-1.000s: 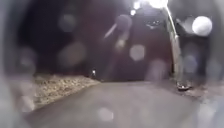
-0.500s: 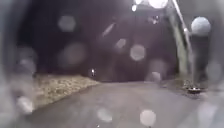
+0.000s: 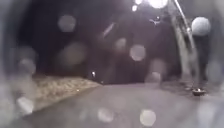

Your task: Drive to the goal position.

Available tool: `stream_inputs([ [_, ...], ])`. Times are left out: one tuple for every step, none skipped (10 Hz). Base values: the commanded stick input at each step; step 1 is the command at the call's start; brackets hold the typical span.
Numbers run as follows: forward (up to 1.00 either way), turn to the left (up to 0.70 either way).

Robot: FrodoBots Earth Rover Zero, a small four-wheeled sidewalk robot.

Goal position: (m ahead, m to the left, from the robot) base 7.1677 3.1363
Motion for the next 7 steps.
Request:
stream_inputs([
  [1.0, 0.03],
  [1.0, 0.1],
  [1.0, 0.09],
  [1.0, 0.07],
  [1.0, 0.06],
  [1.0, 0.04],
  [1.0, 0.03],
])
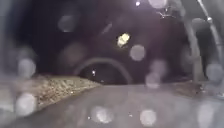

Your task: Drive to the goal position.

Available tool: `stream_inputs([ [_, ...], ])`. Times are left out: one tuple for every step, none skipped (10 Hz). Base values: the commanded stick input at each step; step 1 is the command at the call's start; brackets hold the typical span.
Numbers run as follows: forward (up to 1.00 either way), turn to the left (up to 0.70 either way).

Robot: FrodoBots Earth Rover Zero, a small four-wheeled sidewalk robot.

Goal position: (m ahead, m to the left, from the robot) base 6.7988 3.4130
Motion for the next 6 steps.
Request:
stream_inputs([
  [1.0, 0.02],
  [1.0, 0.01],
  [1.0, 0.0],
  [1.0, -0.02],
  [1.0, -0.08],
  [1.0, -0.1],
])
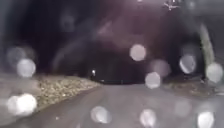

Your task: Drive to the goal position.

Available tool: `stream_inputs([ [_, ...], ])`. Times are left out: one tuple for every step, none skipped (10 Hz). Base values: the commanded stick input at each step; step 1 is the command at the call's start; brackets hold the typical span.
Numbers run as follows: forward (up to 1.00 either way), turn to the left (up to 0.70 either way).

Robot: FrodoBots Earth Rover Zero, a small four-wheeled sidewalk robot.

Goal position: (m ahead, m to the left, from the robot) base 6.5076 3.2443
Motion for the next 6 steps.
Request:
stream_inputs([
  [1.0, -0.07],
  [1.0, -0.04],
  [1.0, -0.04],
  [1.0, -0.05],
  [1.0, -0.05],
  [1.0, -0.06],
])
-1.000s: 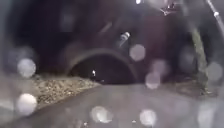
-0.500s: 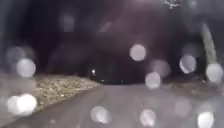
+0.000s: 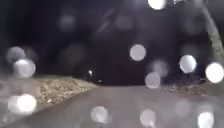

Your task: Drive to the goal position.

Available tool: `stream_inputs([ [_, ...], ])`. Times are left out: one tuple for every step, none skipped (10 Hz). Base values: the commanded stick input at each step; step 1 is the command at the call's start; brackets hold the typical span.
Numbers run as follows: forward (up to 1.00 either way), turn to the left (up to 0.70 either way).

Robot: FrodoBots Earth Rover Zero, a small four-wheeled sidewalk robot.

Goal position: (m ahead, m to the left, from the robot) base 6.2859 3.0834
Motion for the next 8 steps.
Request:
stream_inputs([
  [1.0, -0.06],
  [1.0, -0.07],
  [1.0, -0.07],
  [1.0, -0.08],
  [1.0, -0.08],
  [1.0, -0.09],
  [1.0, -0.09],
  [1.0, -0.08],
])
